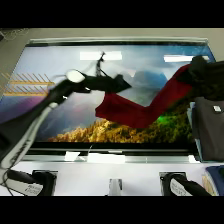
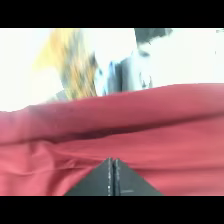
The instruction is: Fold the shirts.
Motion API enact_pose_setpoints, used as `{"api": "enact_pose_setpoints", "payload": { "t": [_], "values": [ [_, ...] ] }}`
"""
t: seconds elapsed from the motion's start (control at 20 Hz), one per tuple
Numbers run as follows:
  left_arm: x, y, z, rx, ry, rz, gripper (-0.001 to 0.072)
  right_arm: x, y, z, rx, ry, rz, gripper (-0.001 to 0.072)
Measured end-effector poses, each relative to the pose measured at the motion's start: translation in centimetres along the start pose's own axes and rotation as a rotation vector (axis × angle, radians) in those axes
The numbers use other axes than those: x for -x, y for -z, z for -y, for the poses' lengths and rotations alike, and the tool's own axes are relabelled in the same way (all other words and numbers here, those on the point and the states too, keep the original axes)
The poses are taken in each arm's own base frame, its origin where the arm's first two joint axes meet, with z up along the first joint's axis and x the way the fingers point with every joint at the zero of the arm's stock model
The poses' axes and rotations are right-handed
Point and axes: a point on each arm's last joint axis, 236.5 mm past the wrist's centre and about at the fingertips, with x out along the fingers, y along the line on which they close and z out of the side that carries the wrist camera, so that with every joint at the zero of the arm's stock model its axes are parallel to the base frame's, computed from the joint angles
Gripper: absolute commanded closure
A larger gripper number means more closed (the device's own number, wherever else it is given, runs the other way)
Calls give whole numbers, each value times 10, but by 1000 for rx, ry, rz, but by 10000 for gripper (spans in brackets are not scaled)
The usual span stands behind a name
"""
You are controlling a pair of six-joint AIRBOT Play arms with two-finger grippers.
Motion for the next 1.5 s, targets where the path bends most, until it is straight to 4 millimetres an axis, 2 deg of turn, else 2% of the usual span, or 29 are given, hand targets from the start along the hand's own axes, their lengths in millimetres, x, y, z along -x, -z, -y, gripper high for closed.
{"api": "enact_pose_setpoints", "payload": {
  "t": [0.1, 0.2, 0.35, 0.4, 0.45, 0.5, 0.55, 0.6, 0.7, 0.8, 0.85, 0.95, 1.05, 1.1, 1.15, 1.25, 1.35, 1.5],
  "values": [
    [68, -39, 14, -105, -70, 102, 676, -32, 2, -8, 20, -15, -62, 681],
    [138, -68, 32, -190, -132, 218, 676, -78, 7, -20, 44, -31, -132, 681],
    [229, -83, 70, -286, -194, 360, 675, -157, 24, -46, 56, -60, -228, 680],
    [251, -83, 80, -308, -212, 394, 675, -184, 33, -54, 53, -65, -253, 677],
    [269, -79, 92, -329, -223, 419, 675, -208, 42, -61, 44, -66, -275, 615],
    [285, -74, 107, -355, -226, 448, 675, -233, 53, -67, 32, -64, -301, 370],
    [299, -69, 119, -376, -232, 471, 675, -254, 63, -73, 17, -62, -318, 96],
    [308, -64, 127, -391, -238, 485, 675, -274, 75, -77, -1, -58, -339, 50],
    [322, -54, 145, -418, -237, 513, 676, -298, 89, -80, -28, -48, -363, 50],
    [329, -49, 153, -431, -240, 526, 675, -302, 95, -73, -28, -24, -385, 61],
    [331, -47, 154, -433, -244, 528, 675, -296, 95, -65, -18, 0, -395, 99],
    [332, -47, 154, -436, -251, 530, 675, -274, 91, -32, 49, 98, -425, 93],
    [333, -48, 148, -435, -272, 528, 674, -240, 84, 13, 111, 221, -458, 90],
    [333, -49, 146, -435, -279, 528, 675, -223, 78, 43, 109, 285, -466, 91],
    [333, -49, 144, -435, -286, 526, 675, -207, 75, 71, 88, 340, -476, 91],
    [333, -49, 142, -435, -292, 522, 675, -183, 83, 122, -27, 382, -519, 91],
    [332, -47, 139, -434, -301, 508, 675, -176, 98, 152, -141, 357, -548, 90],
    [331, -45, 138, -432, -305, 498, 675, -188, 119, 169, -233, 282, -550, 88]
  ]
}}
